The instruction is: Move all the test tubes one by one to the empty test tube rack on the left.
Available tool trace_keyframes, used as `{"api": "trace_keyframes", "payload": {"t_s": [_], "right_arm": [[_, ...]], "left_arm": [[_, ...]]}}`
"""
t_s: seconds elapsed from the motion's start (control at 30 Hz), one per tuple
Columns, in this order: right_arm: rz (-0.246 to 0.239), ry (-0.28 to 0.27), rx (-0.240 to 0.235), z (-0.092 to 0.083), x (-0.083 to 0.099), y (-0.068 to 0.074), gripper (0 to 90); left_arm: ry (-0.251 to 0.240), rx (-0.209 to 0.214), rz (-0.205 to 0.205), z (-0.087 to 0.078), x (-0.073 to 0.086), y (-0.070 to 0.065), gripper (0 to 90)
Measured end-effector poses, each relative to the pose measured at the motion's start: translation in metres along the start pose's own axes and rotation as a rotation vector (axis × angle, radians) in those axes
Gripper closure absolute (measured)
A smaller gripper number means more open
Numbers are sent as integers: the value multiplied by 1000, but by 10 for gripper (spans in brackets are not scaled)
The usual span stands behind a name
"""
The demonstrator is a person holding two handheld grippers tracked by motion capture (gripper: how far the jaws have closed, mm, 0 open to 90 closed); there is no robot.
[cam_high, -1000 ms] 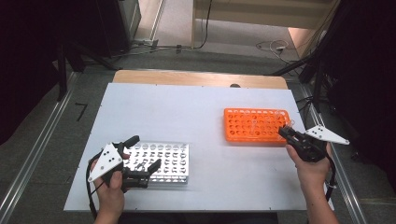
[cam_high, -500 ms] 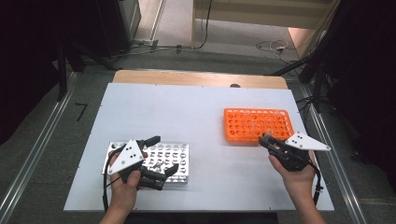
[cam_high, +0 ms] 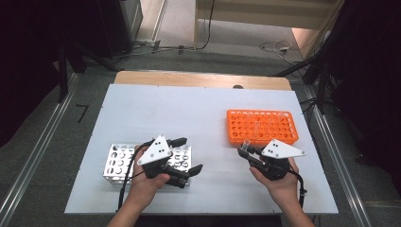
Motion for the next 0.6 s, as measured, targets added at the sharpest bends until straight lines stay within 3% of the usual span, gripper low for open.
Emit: {"api": "trace_keyframes", "payload": {"t_s": [0.13, 0.2, 0.3, 0.6], "right_arm": [[-23, 8, -24, 5, 1, 10, 739], [-41, 15, -33, 7, 1, 16, 739], [-76, 20, -46, 10, 0, 25, 739], [-132, 33, -74, 16, -1, 45, 740]], "left_arm": [[28, 48, -55, 13, -3, 0, 93], [44, 40, -51, 16, -4, 0, 96], [95, 26, -82, 25, -4, -4, 159], [137, 2, -87, 32, -4, -7, 428]]}}
Point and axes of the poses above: each handheld gripper's, and its own axes: z roughly forward along the jaws, x roughly out of its underside, y roughly to its left, the point moved 3 cm from there along z, roughly forward along the jaws, and after that the axes turned 12 degrees about x, right-handed, at the moved point
